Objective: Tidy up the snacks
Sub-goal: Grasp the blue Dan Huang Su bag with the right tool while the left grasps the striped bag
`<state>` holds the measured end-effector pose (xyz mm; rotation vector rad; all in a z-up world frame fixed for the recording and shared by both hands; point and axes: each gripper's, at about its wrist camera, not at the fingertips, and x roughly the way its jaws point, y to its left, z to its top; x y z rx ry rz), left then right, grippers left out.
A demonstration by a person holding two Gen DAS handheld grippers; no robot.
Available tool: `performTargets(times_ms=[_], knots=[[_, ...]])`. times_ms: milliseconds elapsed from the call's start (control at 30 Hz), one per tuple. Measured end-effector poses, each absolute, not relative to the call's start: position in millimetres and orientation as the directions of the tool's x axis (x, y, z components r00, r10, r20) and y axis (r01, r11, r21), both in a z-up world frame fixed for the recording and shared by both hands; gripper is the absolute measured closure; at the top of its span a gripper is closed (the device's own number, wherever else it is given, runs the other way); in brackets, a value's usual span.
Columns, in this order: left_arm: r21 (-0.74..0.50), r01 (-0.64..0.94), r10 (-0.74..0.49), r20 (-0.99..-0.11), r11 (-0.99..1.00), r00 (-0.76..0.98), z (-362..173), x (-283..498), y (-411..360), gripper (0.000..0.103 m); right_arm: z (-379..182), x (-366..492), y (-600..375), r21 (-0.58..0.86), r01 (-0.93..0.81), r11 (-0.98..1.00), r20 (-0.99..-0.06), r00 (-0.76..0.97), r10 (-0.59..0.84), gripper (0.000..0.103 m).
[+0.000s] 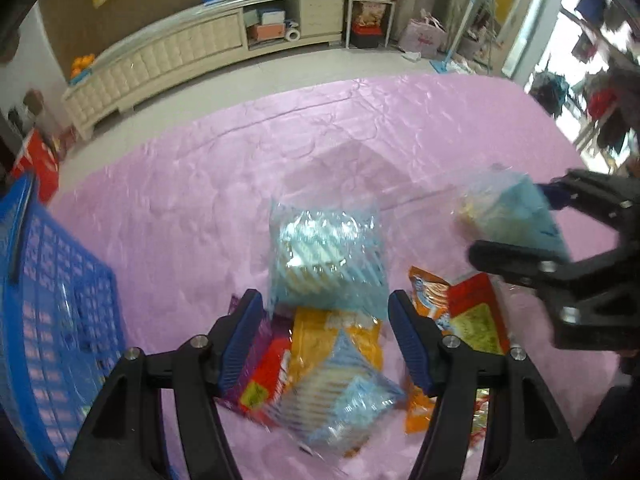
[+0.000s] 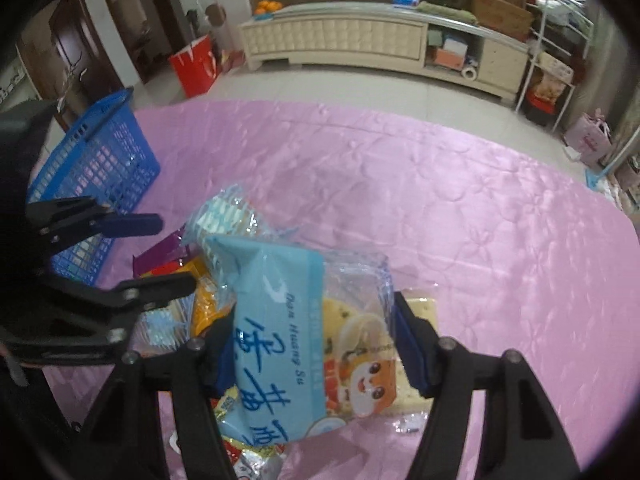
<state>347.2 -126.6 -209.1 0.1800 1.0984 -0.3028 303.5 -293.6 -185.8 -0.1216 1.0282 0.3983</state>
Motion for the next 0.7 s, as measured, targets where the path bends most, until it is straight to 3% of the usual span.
performTargets(times_ms=[200,300,700], knots=[[0.023,0.378,-0.157,-0.885,0.926,0.438,-215.2,358.8,-139.3,0.039,-182.3,296.7,-303.5,0.128,-0.347,0.929,-0.827,0.480,0.293,0.033],[0.049,0.419,-0.164,-0.875,0.907,0.456,-216.2,364.4,-146.5,0.029,-180.3,298.3,-304.3,0.151,-0.341,0.928,-0.822,0.478,0.310,0.033],[0.216,0.452,-0.045,-0.865,0.865,0.499,-234.8,381.6,-167.1,0.028,-193.3,306.0,-305.8,0.139,-0.288,0.947,-0.846,0.463,0.265,0.033]])
